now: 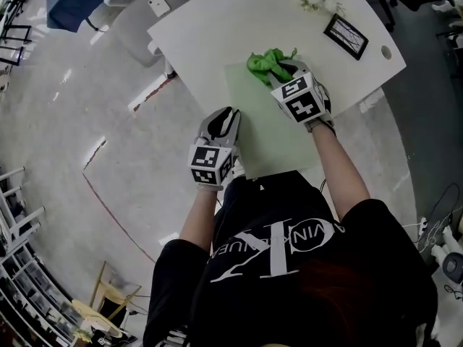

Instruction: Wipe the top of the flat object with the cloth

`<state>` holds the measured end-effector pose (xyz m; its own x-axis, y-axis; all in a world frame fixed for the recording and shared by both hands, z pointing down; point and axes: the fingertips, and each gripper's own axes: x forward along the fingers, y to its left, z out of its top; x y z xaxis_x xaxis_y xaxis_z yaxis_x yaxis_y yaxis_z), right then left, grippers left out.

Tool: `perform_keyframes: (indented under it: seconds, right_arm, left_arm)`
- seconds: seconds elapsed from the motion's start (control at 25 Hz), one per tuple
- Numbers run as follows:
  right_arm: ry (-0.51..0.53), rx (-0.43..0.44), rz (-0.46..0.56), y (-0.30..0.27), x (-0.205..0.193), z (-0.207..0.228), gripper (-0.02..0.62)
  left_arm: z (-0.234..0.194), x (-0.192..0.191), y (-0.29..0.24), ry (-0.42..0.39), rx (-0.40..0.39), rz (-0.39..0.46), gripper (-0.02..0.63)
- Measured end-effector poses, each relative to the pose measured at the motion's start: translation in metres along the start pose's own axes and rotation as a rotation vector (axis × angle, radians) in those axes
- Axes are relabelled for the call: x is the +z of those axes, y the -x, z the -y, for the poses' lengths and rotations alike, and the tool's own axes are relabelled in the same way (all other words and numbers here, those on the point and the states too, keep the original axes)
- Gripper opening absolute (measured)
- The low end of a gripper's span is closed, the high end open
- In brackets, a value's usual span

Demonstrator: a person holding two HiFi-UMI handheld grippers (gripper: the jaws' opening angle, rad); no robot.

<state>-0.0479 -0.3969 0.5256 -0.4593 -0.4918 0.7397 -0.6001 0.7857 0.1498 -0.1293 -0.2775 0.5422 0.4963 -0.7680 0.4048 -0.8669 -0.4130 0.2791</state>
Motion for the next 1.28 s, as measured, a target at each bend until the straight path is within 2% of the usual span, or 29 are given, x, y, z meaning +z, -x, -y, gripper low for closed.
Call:
perform_keyframes:
  seconds: [0.44,0.76,0.84,0.92,0.96,1.0,1.04,1.28]
  right_arm:
    - [-0.111,-0.128,-0.037,0.028,-0.045,0.06,0.107]
    - [-0.167,-0.176,-0.051,0.039,-0.06,0.077,0.107]
    - [-0.177,-0.217,-0.055,0.043,-0.063,0.084,0.107]
    - [-0.192,-0.298,-0.047,0.052,-0.066,0.096,0.107]
    - [-0.202,-0.333,-0.029,0.058,-0.065,0.1,0.106]
    - [-0.216,-0.35,-0.004,0.063,-0.063,0.101,0.106]
    - [-0.231,-0.344,0.026,0.068,-0.059,0.098,0.106]
    - [-0.244,-0.169,0.122,0.072,-0.033,0.028,0.107]
  left_arm:
    - [0.002,0.0,-0.001,-0.017,-0.001,-0.006,0.089]
    - [0.002,0.001,-0.001,-0.023,0.002,-0.002,0.089]
    - [0.003,0.001,0.0,-0.022,0.003,0.002,0.089]
    - [0.002,0.003,0.001,0.001,-0.01,0.018,0.095]
    - [0.001,0.004,0.002,0.017,-0.022,0.027,0.122]
    - [0.0,0.005,0.004,0.034,-0.034,0.03,0.209]
    - [-0.001,0.006,0.006,0.048,-0.042,0.026,0.235]
    - [0.011,-0.01,0.026,0.042,-0.087,-0.01,0.235]
